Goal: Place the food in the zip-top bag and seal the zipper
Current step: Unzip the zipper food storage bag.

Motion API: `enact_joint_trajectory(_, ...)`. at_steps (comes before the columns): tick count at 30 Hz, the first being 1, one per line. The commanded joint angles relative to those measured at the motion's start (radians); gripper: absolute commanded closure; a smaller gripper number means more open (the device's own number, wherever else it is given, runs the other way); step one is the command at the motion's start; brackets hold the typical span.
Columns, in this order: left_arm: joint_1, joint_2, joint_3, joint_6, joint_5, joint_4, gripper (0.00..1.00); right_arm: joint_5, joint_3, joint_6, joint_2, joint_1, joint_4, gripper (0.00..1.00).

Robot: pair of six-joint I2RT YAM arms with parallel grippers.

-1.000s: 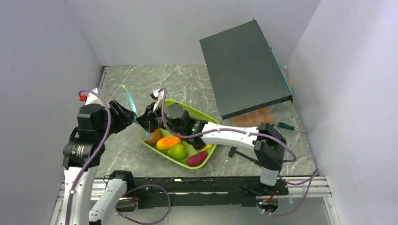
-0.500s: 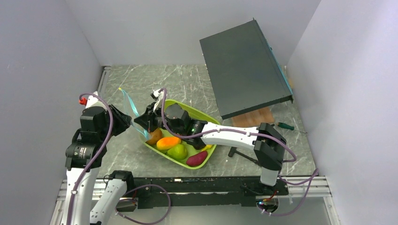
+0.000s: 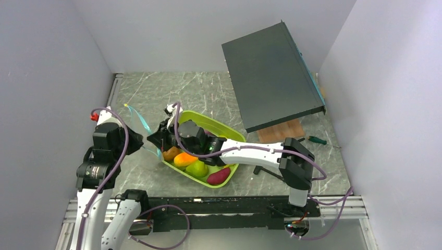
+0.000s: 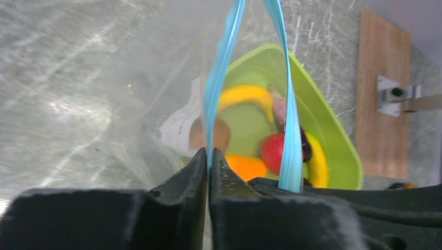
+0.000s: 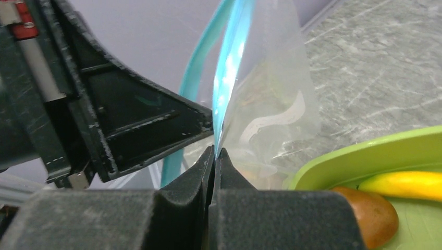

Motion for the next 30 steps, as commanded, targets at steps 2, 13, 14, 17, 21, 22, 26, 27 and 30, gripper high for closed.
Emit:
enact_joint_trajectory(2, -0.002, -0.015, 0.056, 0.075, -0.132, -0.060, 1.00, 0.198, 0.067, 0.088, 0.003, 0.017, -0.093, 1.00)
enact_joint_trajectory(13, -0.002, 0.040, 0.078, 0.169, -0.203, -0.184, 1.00, 0.268, 0.060, 0.263, 0.040, 0.014, -0.205, 0.81)
enact_joint_trajectory(14, -0.002, 0.039, 0.070, 0.181, -0.182, -0.175, 1.00, 0.260, 0.054, 0.254, 0.037, 0.011, -0.199, 0.79)
enact_joint_trajectory(17, -0.002, 0.008, 0.029, 0.220, -0.102, -0.115, 1.00, 0.190, 0.065, 0.187, 0.047, 0.003, -0.190, 0.75)
enact_joint_trajectory(21, -0.002, -0.027, -0.037, 0.237, -0.071, -0.055, 1.00, 0.126, 0.109, 0.107, 0.052, 0.001, -0.233, 0.70)
enact_joint_trajectory(22, -0.002, -0.026, -0.042, 0.227, -0.079, -0.058, 1.00, 0.130, 0.114, 0.106, 0.048, 0.001, -0.253, 0.66)
enact_joint_trajectory(26, -0.002, -0.015, -0.075, 0.217, -0.049, -0.019, 1.00, 0.108, 0.166, 0.035, 0.024, -0.003, -0.333, 0.45)
enact_joint_trajectory(27, -0.002, -0.010, -0.085, 0.213, -0.048, -0.010, 1.00, 0.106, 0.203, 0.006, 0.021, -0.003, -0.376, 0.40)
enact_joint_trajectory(30, -0.002, -0.010, -0.123, 0.208, -0.048, 0.029, 1.00, 0.102, 0.195, -0.064, -0.020, -0.005, -0.451, 0.32)
